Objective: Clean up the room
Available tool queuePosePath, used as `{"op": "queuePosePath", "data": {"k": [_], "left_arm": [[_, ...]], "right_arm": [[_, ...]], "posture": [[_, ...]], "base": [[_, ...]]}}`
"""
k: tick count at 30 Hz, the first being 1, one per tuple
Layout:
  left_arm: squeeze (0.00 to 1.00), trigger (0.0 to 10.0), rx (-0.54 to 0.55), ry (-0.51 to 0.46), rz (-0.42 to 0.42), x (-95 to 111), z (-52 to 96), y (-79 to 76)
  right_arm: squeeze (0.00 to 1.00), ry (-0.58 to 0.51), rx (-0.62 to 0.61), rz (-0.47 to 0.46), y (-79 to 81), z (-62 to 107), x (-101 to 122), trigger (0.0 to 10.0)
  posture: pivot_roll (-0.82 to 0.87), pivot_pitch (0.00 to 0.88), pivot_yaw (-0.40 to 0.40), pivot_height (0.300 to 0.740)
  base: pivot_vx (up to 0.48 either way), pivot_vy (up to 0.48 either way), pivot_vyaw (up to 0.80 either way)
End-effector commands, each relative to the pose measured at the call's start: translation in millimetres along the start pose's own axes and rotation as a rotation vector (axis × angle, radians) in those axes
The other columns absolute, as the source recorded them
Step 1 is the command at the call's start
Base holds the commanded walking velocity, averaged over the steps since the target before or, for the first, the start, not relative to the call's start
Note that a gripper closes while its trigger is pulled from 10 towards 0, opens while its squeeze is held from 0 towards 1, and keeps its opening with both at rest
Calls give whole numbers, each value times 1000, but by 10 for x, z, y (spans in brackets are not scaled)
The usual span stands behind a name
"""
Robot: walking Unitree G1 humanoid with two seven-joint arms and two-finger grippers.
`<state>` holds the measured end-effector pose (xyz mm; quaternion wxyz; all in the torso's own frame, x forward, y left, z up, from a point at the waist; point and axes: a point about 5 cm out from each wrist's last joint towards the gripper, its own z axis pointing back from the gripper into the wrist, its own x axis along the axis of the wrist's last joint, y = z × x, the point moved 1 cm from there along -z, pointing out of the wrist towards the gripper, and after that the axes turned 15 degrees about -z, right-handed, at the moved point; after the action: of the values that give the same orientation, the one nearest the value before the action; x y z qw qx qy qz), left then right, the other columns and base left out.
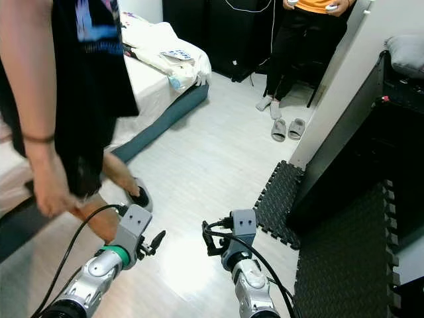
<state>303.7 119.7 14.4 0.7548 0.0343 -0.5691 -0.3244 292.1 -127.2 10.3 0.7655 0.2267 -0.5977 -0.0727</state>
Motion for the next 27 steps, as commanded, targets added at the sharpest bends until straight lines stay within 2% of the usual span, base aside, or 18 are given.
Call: {"op": "queuePosePath", "data": {"k": [1, 27], "left_arm": [[0, 10000, -15, 27, -6, -61, 20, -51], [0, 10000, 5, 20, 3, -47, 14, -12]], "right_arm": [[0, 20, -4, 5, -14, 20, -38, 10000], [0, 27, -8, 29, -16, 23, -52, 10000]], "posture": [[52, 39, -11, 740], [64, 36, -12, 740]], "base": [[0, 0, 0], [10, 0, 0]]}}
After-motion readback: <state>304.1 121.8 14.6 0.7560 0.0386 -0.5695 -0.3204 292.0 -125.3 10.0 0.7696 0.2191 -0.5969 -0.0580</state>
